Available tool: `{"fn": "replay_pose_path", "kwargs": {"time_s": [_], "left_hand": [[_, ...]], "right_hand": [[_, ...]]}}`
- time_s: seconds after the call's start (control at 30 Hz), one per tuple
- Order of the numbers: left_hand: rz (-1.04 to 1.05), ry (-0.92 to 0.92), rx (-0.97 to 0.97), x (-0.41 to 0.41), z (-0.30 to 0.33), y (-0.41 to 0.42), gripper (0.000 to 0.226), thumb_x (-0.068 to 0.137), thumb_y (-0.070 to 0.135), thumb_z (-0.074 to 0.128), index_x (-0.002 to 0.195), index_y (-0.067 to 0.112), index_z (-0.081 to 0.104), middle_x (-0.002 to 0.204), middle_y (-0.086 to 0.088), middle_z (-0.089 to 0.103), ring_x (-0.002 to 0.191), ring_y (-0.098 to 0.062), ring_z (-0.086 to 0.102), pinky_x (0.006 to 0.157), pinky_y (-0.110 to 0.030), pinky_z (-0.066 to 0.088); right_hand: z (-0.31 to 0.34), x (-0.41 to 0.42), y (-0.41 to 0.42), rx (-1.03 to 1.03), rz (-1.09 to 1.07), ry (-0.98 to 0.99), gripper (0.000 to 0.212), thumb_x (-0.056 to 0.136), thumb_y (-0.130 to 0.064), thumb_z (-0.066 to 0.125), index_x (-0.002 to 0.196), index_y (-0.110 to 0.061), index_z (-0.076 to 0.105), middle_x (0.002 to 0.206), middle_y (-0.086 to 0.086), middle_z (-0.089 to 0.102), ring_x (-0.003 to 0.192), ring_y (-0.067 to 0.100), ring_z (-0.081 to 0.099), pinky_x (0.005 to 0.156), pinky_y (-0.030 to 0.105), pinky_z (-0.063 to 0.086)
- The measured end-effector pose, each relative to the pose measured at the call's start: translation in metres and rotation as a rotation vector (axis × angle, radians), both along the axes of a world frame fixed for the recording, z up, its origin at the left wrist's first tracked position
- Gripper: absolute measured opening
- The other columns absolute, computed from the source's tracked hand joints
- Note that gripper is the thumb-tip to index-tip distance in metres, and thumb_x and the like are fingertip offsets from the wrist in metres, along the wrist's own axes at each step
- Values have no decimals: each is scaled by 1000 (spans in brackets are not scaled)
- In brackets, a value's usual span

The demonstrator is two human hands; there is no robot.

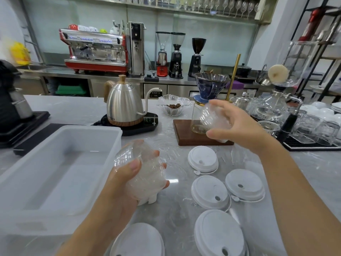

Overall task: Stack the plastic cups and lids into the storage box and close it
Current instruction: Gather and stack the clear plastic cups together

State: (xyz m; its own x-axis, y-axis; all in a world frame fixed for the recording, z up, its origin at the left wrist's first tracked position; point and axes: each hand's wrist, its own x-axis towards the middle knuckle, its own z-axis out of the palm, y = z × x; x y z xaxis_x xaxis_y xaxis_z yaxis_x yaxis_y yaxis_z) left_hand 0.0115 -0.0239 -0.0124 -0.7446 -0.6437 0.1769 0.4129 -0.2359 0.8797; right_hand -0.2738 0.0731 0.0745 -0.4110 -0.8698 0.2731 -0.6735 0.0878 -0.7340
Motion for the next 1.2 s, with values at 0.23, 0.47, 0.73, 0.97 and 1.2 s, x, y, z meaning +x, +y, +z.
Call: {"fn": "replay_pose_path", "kwargs": {"time_s": [0.23, 0.47, 0.73, 0.97, 1.2], "left_hand": [[57, -37, 69, 0, 6, 2, 91, 47, 62, 95, 120, 12, 76, 117, -20, 76, 98, -33, 77, 89, -50, 64], [6, 112, 56, 2, 11, 1, 97, 67, 51, 91, 144, 4, 56, 135, -25, 68, 123, -36, 68, 88, -34, 61], [-40, 189, 77, 4, 13, 1, 79, 80, 44, 85, 143, 5, 58, 136, -24, 68, 123, -35, 69, 89, -34, 60], [-42, 180, 94, 5, 12, 1, 93, 75, 45, 88, 150, 5, 49, 142, -25, 63, 130, -40, 63, 99, -43, 58], [-50, 173, 106, 4, 11, -1, 101, 71, 48, 91, 152, 8, 45, 144, -22, 62, 131, -38, 62, 101, -42, 57]], "right_hand": [[6, 87, -18, -48, 477, -120, 94, 64, -36, 86, 148, -38, 42, 145, -18, 51, 132, -4, 50, 101, 14, 45], [-16, 118, -31, -37, 554, -143, 94, 63, -31, 85, 147, -36, 42, 139, -11, 56, 131, 11, 55, 105, 37, 51], [-21, 118, -36, -45, 580, -174, 94, 65, -31, 86, 147, -38, 41, 140, -14, 55, 135, 11, 53, 105, 31, 50], [-24, 117, -37, -12, 593, -132, 93, 64, -35, 85, 145, -45, 41, 140, -21, 53, 135, 4, 50, 106, 24, 46], [-23, 119, -36, 27, 596, -112, 96, 64, -33, 88, 145, -46, 38, 137, -13, 53, 131, 13, 53, 105, 42, 50]]}}
